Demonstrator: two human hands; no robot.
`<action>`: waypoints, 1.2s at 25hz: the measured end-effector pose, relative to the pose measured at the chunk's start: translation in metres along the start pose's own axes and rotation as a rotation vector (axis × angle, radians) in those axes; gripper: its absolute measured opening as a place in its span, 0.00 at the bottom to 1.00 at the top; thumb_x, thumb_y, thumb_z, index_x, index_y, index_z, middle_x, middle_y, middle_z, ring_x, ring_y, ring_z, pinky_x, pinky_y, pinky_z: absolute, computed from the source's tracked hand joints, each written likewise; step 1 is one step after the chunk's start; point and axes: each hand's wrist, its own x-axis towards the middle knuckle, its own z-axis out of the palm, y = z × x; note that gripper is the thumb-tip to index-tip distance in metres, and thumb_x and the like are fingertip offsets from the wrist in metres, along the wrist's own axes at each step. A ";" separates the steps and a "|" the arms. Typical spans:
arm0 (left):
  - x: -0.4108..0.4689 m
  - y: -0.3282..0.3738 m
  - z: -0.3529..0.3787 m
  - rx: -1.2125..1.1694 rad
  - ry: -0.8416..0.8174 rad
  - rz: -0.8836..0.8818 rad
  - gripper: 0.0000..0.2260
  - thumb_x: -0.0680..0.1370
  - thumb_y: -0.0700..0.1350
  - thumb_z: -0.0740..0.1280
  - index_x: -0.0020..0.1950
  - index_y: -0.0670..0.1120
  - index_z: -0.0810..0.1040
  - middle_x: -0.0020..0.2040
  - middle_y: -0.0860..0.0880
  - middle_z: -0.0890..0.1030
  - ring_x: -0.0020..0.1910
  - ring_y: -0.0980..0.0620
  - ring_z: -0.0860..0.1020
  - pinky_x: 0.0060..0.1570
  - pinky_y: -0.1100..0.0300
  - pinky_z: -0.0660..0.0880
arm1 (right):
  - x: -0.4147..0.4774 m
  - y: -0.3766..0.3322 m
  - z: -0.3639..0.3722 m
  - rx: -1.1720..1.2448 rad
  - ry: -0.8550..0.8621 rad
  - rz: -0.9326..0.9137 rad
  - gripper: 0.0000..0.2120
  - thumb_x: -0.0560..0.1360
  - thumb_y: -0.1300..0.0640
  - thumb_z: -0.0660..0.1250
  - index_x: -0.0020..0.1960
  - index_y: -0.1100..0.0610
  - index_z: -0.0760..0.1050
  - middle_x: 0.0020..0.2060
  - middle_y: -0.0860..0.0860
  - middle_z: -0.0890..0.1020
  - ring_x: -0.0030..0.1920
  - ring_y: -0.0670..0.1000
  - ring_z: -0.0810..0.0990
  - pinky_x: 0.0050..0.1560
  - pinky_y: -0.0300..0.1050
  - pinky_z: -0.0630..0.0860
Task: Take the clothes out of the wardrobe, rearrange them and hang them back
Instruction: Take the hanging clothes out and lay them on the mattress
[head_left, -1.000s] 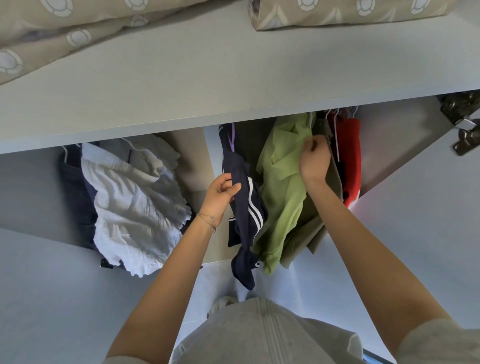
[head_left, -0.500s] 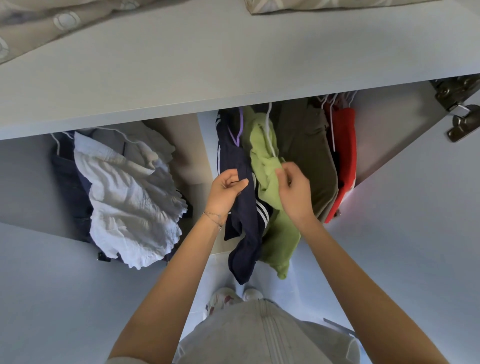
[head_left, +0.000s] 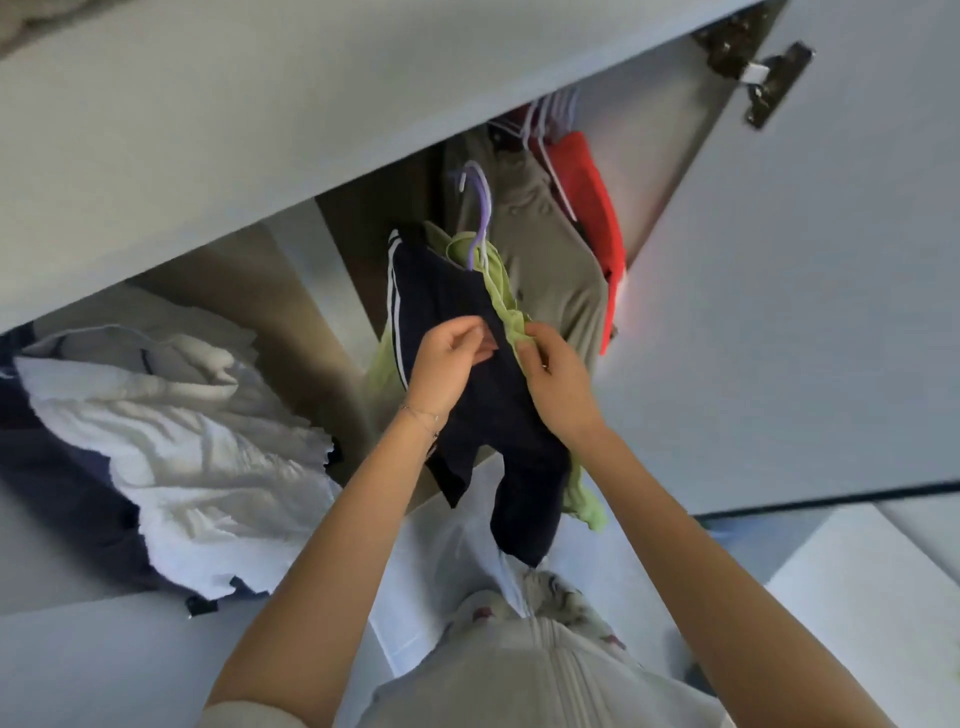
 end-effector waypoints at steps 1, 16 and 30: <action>-0.002 -0.003 0.002 0.035 -0.063 0.023 0.11 0.82 0.36 0.58 0.60 0.38 0.77 0.53 0.40 0.81 0.52 0.51 0.80 0.56 0.59 0.78 | -0.012 -0.001 -0.003 -0.007 0.010 0.038 0.11 0.82 0.52 0.58 0.61 0.54 0.74 0.42 0.41 0.78 0.42 0.39 0.76 0.42 0.30 0.70; -0.105 -0.009 0.163 0.307 -0.859 0.167 0.11 0.81 0.36 0.61 0.60 0.42 0.79 0.51 0.45 0.83 0.51 0.54 0.82 0.55 0.60 0.78 | -0.203 0.042 -0.131 -0.284 0.537 0.289 0.07 0.79 0.57 0.64 0.45 0.57 0.68 0.32 0.44 0.71 0.35 0.50 0.70 0.36 0.42 0.60; -0.317 -0.072 0.338 0.507 -0.935 1.012 0.21 0.75 0.54 0.69 0.63 0.44 0.73 0.59 0.44 0.74 0.61 0.47 0.70 0.65 0.58 0.66 | -0.545 0.073 -0.211 -0.169 1.107 0.601 0.17 0.77 0.49 0.66 0.34 0.53 0.67 0.26 0.47 0.70 0.30 0.47 0.69 0.34 0.45 0.67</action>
